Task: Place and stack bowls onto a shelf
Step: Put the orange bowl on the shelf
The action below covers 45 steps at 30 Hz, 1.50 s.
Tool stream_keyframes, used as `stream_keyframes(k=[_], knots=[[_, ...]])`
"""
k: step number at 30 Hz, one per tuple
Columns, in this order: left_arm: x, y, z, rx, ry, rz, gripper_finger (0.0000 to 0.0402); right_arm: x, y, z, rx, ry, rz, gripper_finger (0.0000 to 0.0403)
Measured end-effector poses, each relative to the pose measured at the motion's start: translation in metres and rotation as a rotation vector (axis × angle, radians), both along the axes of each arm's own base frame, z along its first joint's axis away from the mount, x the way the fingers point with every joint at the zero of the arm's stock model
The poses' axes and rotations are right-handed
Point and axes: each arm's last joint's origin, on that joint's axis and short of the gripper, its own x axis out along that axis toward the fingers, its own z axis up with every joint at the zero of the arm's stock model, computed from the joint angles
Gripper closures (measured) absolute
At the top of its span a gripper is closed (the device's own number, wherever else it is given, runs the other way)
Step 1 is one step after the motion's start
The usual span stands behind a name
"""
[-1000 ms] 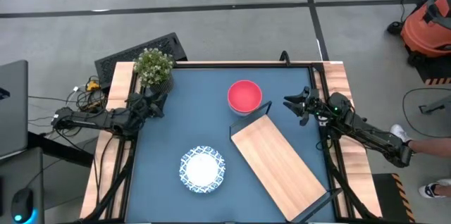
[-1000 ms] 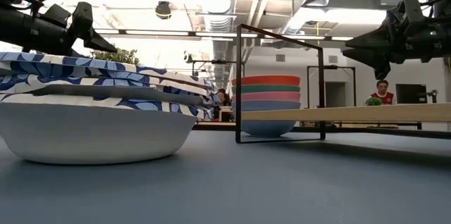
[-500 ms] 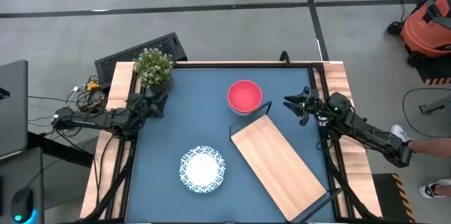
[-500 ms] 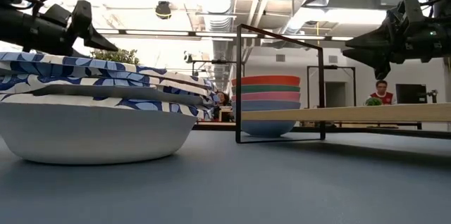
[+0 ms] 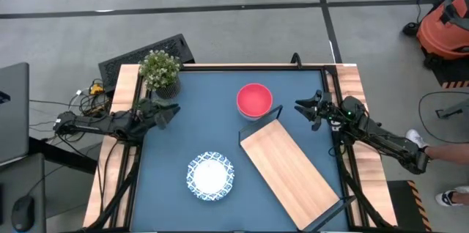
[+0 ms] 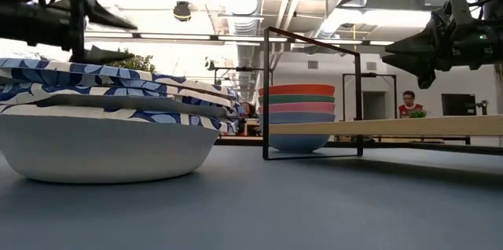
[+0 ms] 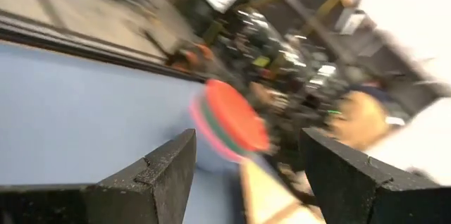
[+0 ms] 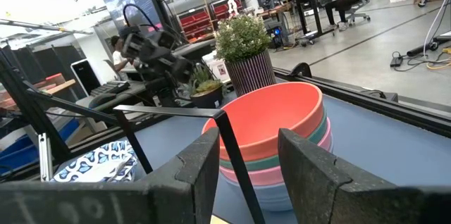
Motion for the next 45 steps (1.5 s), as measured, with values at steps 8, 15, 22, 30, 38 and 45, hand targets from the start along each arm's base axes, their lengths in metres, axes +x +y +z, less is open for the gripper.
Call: stream_keyframes(k=[8, 15, 22, 30, 38, 45], knots=[[-0.003, -0.003, 0.019, -0.069, -0.246, -0.165, 0.0166, 0.000, 0.000, 0.000, 0.000, 0.000, 0.000, 0.0233], [-0.009, -0.004, 0.034, -0.100, -0.431, -0.245, 0.0166, 0.000, 0.000, 0.000, 0.000, 0.000, 0.000, 0.0233], [-0.013, -0.004, 0.043, -0.111, -0.498, -0.260, 0.0166, 0.000, 0.000, 0.000, 0.000, 0.000, 0.000, 0.0233], [-0.016, -0.004, 0.069, -0.056, -0.493, -0.230, 0.0166, 0.000, 0.000, 0.000, 0.000, 0.000, 0.000, 0.0233], [-0.011, -0.003, 0.094, -0.053, -0.469, -0.190, 0.0166, 0.000, 0.000, 0.000, 0.000, 0.000, 0.000, 0.0233], [0.005, -0.006, 0.122, -0.072, -0.443, -0.238, 0.0166, 0.000, 0.000, 0.000, 0.000, -0.001, 0.000, 0.0233]])
